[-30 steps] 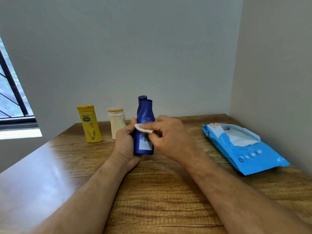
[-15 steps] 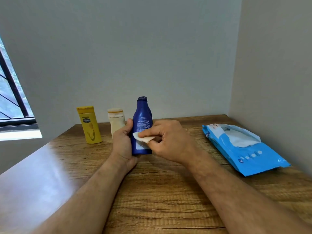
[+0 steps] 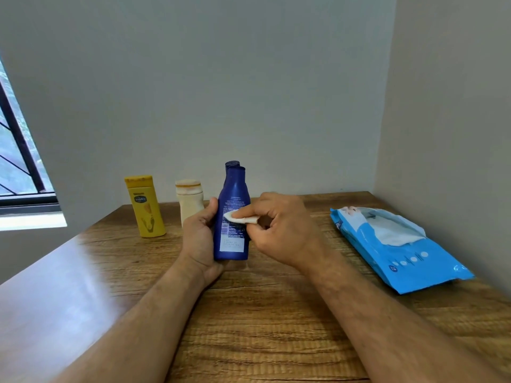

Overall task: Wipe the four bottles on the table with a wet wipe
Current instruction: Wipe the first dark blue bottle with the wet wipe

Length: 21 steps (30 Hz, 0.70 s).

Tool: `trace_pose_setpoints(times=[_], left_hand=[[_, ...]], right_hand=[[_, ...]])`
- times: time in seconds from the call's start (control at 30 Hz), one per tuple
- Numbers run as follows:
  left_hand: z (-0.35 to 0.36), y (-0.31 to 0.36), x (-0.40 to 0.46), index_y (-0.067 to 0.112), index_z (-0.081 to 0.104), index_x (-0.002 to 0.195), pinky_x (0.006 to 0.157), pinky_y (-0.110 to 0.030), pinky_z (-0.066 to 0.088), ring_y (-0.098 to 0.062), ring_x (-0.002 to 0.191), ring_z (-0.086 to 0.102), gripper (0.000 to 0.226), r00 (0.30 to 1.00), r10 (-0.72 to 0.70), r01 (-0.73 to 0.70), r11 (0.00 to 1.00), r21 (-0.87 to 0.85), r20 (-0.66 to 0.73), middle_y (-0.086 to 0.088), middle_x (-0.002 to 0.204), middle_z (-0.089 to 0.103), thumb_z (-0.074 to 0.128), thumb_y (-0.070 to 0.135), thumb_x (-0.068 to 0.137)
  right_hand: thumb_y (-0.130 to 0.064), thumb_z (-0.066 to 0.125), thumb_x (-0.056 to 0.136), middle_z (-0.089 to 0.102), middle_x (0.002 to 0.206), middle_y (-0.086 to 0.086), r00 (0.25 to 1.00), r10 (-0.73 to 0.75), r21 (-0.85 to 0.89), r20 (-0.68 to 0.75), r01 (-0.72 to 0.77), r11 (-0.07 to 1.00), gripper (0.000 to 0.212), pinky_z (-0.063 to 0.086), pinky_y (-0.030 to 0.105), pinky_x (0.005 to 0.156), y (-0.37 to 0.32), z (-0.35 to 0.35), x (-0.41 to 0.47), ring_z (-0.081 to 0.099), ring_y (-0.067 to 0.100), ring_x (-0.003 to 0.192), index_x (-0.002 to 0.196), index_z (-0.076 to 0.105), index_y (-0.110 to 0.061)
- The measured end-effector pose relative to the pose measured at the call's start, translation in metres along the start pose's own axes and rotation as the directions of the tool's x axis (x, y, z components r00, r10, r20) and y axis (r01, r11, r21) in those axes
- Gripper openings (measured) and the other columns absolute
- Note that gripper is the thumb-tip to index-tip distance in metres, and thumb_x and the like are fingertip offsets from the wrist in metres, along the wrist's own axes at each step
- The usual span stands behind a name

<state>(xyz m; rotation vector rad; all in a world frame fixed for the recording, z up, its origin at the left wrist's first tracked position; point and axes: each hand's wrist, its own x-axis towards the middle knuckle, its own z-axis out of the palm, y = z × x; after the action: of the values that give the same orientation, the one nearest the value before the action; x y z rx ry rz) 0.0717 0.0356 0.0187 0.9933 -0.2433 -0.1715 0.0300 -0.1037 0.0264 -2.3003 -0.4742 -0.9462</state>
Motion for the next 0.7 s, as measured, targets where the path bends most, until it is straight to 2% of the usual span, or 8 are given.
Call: trace_pose_setpoints(times=[0.03,0.13,0.27,0.37,0.47,0.53,0.6,0.7], left_hand=[[0.0,0.0,0.0,0.008,0.069,0.107,0.074,-0.039,0.059,-0.024,0.077,0.072,0.038,1.0,0.005,-0.005,1.0,0.006,0.003,-0.013,0.09,0.074,0.044,0.036,0.103],[0.002,-0.001,0.0,0.009,0.068,0.105,0.059,-0.034,0.059,-0.021,0.068,0.072,0.037,0.999,-0.003,0.002,1.0,0.02,0.048,-0.009,0.081,0.075,0.042,0.036,0.104],[0.005,-0.003,-0.001,0.008,0.067,0.103,0.059,-0.037,0.055,-0.023,0.065,0.07,0.038,0.996,-0.018,0.013,0.998,0.064,0.085,-0.01,0.081,0.074,0.041,0.035,0.104],[0.003,-0.003,-0.001,0.009,0.069,0.102,0.06,-0.035,0.058,-0.021,0.067,0.071,0.036,0.999,-0.009,0.006,0.999,0.053,0.052,-0.01,0.082,0.075,0.043,0.035,0.103],[0.001,0.0,0.001,0.006,0.07,0.108,0.078,-0.041,0.058,-0.026,0.08,0.071,0.039,1.0,-0.013,0.013,1.0,0.011,0.001,-0.015,0.093,0.074,0.047,0.037,0.101],[0.0,0.001,0.003,0.005,0.069,0.109,0.083,-0.044,0.056,-0.028,0.083,0.071,0.041,0.999,-0.019,0.019,1.0,0.006,-0.033,-0.017,0.095,0.073,0.046,0.038,0.102],[0.001,0.0,0.004,0.004,0.068,0.111,0.083,-0.043,0.057,-0.029,0.083,0.071,0.042,0.999,-0.029,0.029,1.0,0.009,-0.035,-0.018,0.095,0.073,0.046,0.038,0.102],[0.002,-0.002,0.002,0.006,0.07,0.106,0.078,-0.04,0.055,-0.024,0.076,0.071,0.038,0.998,-0.061,0.061,0.998,0.028,0.027,-0.013,0.088,0.075,0.047,0.036,0.102]], right_hand=[[-0.016,0.07,0.087,0.064,0.089,-0.01,1.0,0.0,-0.005,-0.003,0.0,1.0,0.029,0.044,0.008,0.066,0.0,0.0,0.0,0.055,0.0,0.071,0.113,0.076,-0.026],[-0.018,0.066,0.093,0.063,0.093,-0.005,0.994,0.049,0.025,-0.098,-0.046,0.999,0.028,0.052,0.013,0.067,0.0,0.0,0.001,0.059,0.007,0.076,0.12,0.072,-0.023],[-0.016,0.063,0.095,0.062,0.094,-0.004,0.974,0.087,0.015,-0.209,-0.086,0.996,0.031,0.046,0.005,0.072,0.002,-0.002,0.002,0.058,0.004,0.079,0.125,0.069,-0.022],[-0.016,0.067,0.092,0.063,0.093,-0.005,0.99,0.076,0.035,-0.122,-0.073,0.997,0.031,0.052,0.011,0.069,0.001,-0.003,0.001,0.059,0.006,0.077,0.122,0.071,-0.023],[-0.019,0.072,0.086,0.07,0.099,-0.006,0.995,0.024,0.043,0.101,-0.028,0.999,0.03,0.054,0.015,0.075,0.0,0.001,0.0,0.062,0.006,0.082,0.115,0.075,-0.026],[-0.016,0.073,0.082,0.073,0.1,-0.006,0.984,0.002,0.062,0.18,-0.014,0.998,0.03,0.054,0.019,0.077,-0.002,0.006,-0.001,0.065,0.006,0.083,0.11,0.078,-0.026],[-0.016,0.071,0.082,0.073,0.096,-0.006,0.985,0.005,0.053,0.17,-0.014,0.999,0.029,0.054,0.02,0.075,-0.002,0.008,-0.001,0.064,0.006,0.08,0.108,0.079,-0.028],[-0.021,0.068,0.09,0.068,0.095,-0.006,0.996,0.066,0.025,0.058,-0.067,0.997,0.029,0.05,0.016,0.073,-0.002,0.004,0.001,0.06,0.006,0.08,0.117,0.074,-0.03]])
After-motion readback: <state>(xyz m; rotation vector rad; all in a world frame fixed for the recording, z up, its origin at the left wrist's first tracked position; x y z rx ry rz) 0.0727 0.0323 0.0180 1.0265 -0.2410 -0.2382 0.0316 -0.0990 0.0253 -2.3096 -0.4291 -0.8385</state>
